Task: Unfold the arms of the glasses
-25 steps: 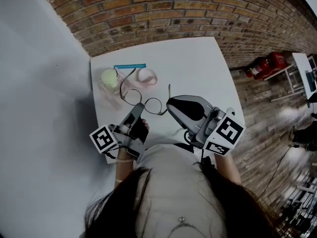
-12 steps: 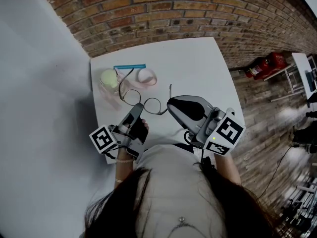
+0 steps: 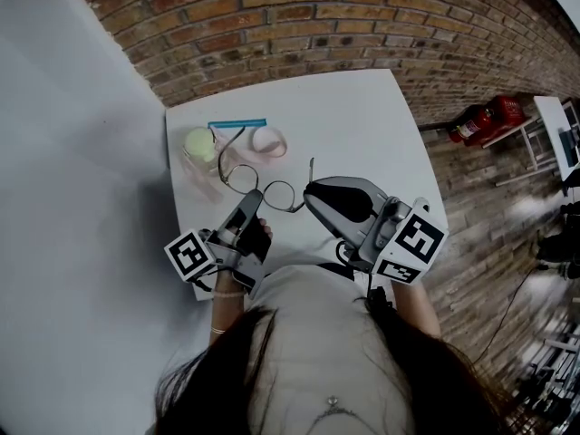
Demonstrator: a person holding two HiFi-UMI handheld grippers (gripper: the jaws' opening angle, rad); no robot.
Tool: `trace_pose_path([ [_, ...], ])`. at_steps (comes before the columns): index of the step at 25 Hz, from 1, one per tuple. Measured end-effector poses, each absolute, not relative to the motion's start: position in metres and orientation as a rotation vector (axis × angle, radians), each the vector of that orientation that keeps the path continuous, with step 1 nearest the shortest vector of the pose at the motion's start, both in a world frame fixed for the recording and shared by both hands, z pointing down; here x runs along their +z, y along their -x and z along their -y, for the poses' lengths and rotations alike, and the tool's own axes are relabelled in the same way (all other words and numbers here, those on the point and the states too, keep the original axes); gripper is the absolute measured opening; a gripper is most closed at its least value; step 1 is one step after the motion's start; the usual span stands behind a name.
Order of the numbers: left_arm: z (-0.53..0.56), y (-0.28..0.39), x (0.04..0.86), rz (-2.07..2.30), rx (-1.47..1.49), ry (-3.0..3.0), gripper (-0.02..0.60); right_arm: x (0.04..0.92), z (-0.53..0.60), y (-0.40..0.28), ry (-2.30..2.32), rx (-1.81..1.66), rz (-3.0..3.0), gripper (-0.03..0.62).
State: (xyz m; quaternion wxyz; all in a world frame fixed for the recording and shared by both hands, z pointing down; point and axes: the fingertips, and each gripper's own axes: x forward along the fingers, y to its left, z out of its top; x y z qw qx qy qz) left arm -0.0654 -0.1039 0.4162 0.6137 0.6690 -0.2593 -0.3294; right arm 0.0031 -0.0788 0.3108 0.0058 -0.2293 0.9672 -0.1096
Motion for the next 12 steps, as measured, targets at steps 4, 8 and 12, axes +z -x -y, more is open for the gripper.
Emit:
trace_pose_path([
  [4,0.104,0.0662,0.4168,0.601,-0.759,-1.545,0.023,0.3119,0.0779,-0.0025,0.716,-0.34,-3.03,0.034],
  [8,0.1041,0.066,0.4161,0.599,-0.762,-1.545,0.023,0.3105,0.0781,-0.003,0.716,-0.337,-3.027,0.04],
  [12,0.1046,0.0682,0.4176,0.609,-0.771,-1.535,0.023,0.3095,0.0779,-0.0039,0.711,-0.337,-3.02,0.041],
])
